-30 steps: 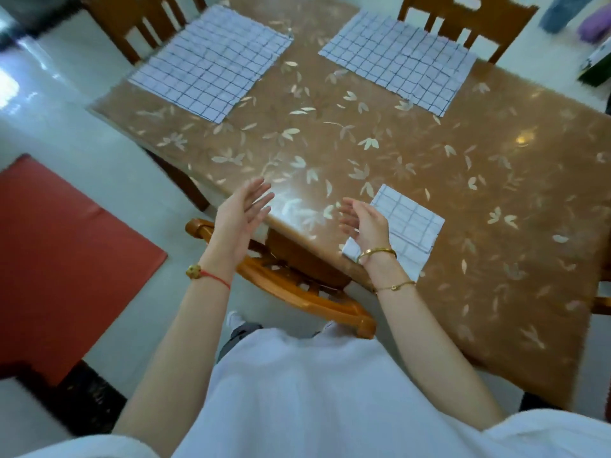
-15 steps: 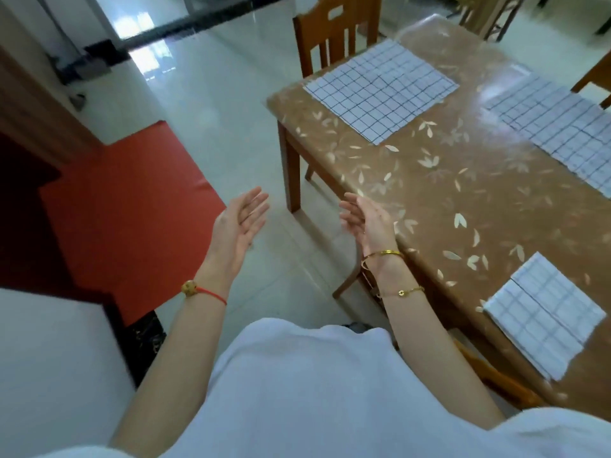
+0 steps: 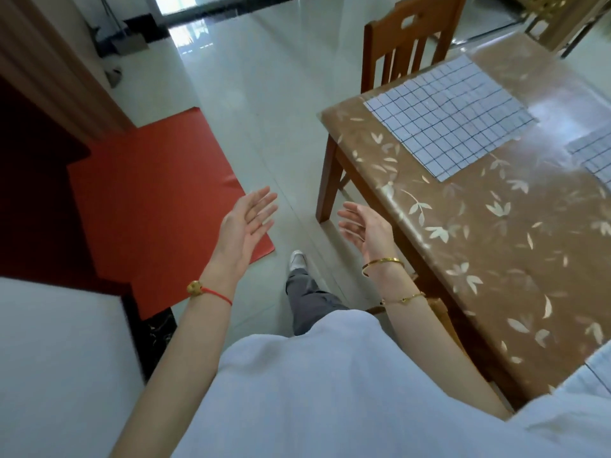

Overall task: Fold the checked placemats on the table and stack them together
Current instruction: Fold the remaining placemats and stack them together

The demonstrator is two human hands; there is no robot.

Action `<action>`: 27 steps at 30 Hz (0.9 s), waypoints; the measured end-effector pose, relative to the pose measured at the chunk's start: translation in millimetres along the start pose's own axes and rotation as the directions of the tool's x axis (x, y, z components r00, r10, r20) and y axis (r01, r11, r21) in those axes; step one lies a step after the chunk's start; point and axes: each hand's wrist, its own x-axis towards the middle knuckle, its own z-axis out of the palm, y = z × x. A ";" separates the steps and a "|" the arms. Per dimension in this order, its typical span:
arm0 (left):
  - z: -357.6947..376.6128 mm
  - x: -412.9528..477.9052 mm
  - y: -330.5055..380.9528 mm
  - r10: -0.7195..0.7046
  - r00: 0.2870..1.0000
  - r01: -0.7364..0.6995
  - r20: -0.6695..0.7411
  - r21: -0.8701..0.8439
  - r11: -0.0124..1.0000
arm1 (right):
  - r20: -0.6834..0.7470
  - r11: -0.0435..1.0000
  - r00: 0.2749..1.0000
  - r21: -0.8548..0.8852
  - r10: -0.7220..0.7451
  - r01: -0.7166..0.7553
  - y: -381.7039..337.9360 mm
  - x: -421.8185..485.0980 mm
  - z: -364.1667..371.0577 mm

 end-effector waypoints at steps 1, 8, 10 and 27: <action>0.5 14.3 6.9 0.003 1.000 -0.003 0.000 -0.003 1.000 | 0.002 1.000 1.000 0.013 0.005 -0.005 -4.2 11.8 8.8; 27.8 137.2 79.4 -0.002 0.998 0.000 0.068 0.028 1.000 | -0.025 0.997 1.000 0.071 0.011 -0.009 -62.9 116.6 66.5; 41.0 174.3 103.8 0.001 0.993 -0.007 0.116 0.047 0.999 | -0.046 0.995 0.999 0.103 -0.005 0.010 -86.1 149.4 79.9; 164.6 421.0 206.9 -0.202 0.851 0.059 0.484 0.295 0.954 | -0.473 0.968 0.880 0.200 -0.039 0.151 -176.7 317.4 111.6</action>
